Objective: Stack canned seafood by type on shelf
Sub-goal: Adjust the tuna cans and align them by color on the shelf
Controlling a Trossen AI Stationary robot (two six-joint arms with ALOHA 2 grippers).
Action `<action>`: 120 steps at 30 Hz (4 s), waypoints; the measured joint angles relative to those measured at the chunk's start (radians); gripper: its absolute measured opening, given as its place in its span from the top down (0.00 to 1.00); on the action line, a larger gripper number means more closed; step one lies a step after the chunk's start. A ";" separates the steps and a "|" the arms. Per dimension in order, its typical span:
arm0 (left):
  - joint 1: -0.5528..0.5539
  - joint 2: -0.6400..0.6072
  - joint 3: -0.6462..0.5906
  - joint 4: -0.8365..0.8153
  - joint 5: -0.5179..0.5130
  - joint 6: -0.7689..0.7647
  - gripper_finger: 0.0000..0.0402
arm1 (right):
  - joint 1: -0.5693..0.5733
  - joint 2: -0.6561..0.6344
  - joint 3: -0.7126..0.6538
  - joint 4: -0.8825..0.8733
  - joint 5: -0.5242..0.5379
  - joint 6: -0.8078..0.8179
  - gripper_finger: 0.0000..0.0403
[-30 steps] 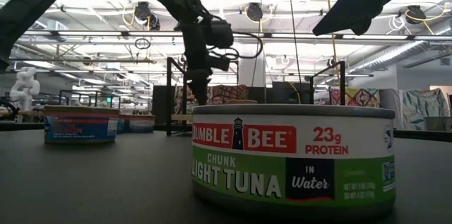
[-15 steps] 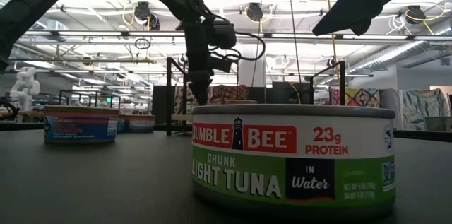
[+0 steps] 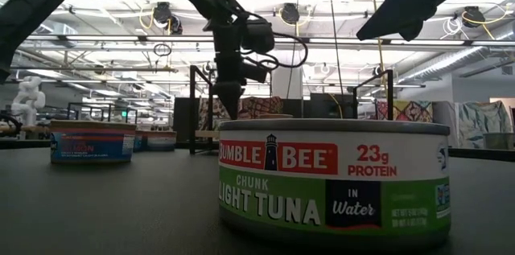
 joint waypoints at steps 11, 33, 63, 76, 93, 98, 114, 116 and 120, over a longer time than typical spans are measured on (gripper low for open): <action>-0.086 -0.002 -0.001 -0.003 -0.002 0.001 1.00 | 0.000 0.000 0.000 0.000 0.000 0.000 1.00; -0.193 0.006 0.066 0.140 0.010 0.087 1.00 | 0.000 0.000 0.000 0.000 0.000 0.000 1.00; -0.133 0.003 0.183 0.215 0.026 0.075 0.81 | 0.000 0.000 0.000 0.000 -0.005 0.000 1.00; 0.097 0.063 0.179 0.322 0.183 -0.134 0.81 | 0.000 0.000 0.000 -0.016 -0.001 -0.007 1.00; 0.061 0.110 0.179 0.337 0.115 -0.105 0.81 | 0.000 0.000 0.000 -0.017 0.000 -0.006 1.00; 0.063 0.100 0.183 0.220 0.071 -0.105 0.81 | 0.000 0.000 0.000 -0.017 0.000 -0.007 1.00; 0.068 0.099 0.182 -0.078 -0.111 -0.132 0.81 | 0.000 0.000 0.000 -0.017 -0.005 -0.002 1.00; 0.070 0.099 0.181 -0.086 -0.124 -0.133 0.81 | 0.000 0.000 0.000 -0.017 -0.005 -0.002 1.00; 0.073 0.100 0.179 -0.093 -0.173 -0.134 0.81 | 0.000 0.000 0.000 -0.016 -0.005 -0.001 1.00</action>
